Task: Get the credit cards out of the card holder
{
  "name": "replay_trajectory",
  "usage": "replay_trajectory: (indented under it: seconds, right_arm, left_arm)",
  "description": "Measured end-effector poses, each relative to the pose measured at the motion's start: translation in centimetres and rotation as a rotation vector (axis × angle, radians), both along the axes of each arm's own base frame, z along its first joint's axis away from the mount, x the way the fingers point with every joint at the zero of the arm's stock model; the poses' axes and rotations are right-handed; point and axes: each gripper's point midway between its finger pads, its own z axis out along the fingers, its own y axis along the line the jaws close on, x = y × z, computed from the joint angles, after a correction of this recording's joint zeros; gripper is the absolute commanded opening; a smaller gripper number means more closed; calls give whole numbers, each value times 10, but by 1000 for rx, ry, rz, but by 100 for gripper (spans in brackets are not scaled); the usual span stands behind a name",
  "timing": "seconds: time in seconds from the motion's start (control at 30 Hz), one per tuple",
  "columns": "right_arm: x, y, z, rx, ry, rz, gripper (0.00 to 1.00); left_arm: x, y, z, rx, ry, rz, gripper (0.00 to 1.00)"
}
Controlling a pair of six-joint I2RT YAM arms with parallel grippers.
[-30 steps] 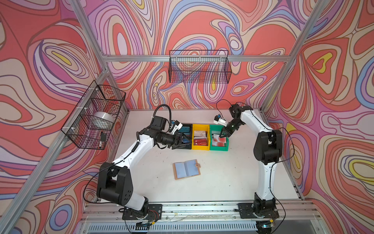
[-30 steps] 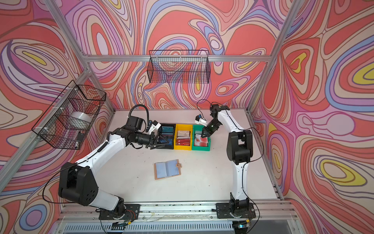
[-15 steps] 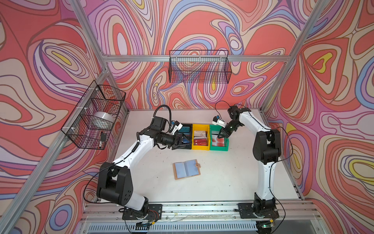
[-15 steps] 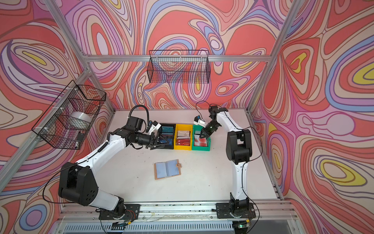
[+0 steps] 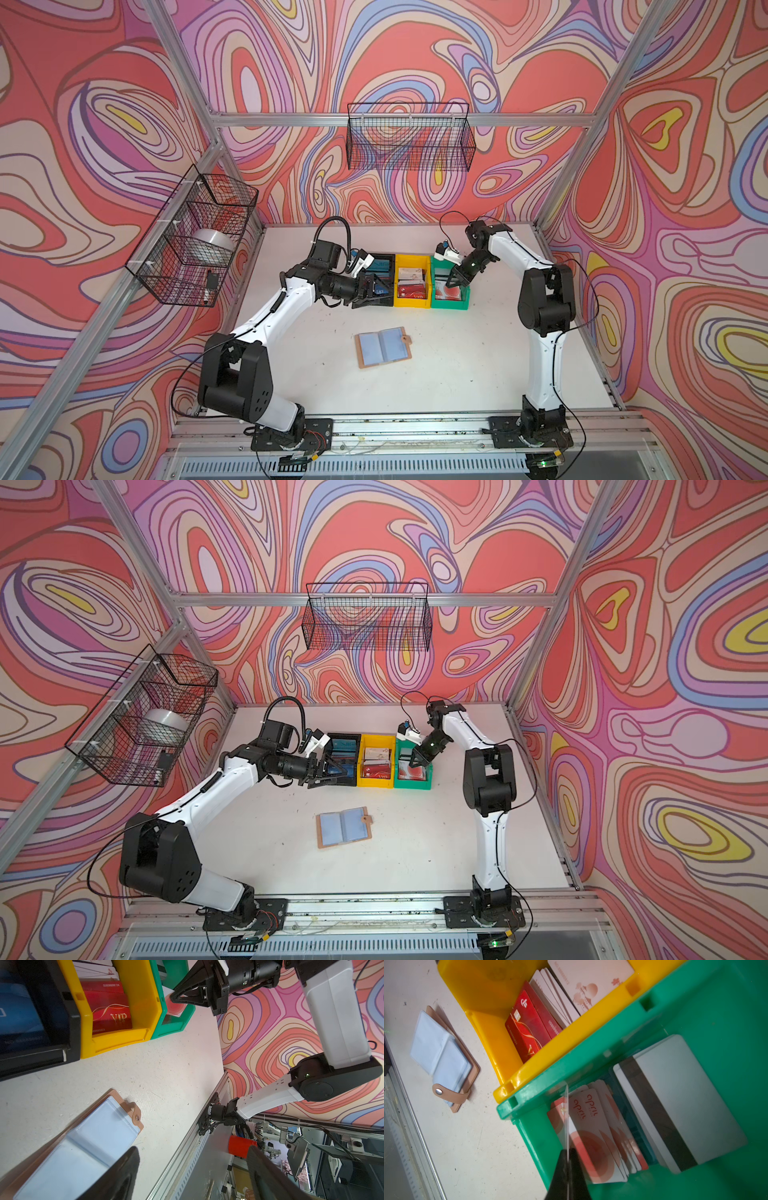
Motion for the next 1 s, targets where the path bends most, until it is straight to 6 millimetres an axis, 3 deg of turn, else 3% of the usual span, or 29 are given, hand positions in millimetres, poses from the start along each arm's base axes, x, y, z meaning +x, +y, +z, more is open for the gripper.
replay_trajectory:
  seconds: [0.33, 0.6, 0.67, 0.77, 0.9, 1.0]
  right_arm:
    - [6, -5, -9, -41, -15, -30, 31]
    - [18, -6, -1, -51, -119, -79, 34]
    - [20, -6, 12, -43, -162, -106, 34]
    - [23, -6, 53, -9, -262, -158, 35]
    - [16, -6, 137, 86, -443, -262, 37]
    - [1, -8, 192, 175, -561, -352, 44]
  left_arm:
    - [0, 2, 3, -3, -13, 3, 85]
    - [-2, 3, 7, -4, -26, 6, 86]
    - [-2, 4, 8, 1, -32, 10, 86]
    - [-1, 7, 6, 26, -44, 31, 86]
    - [6, 15, 8, 80, -103, 96, 87]
    - [15, 25, 16, 131, -175, 167, 88]
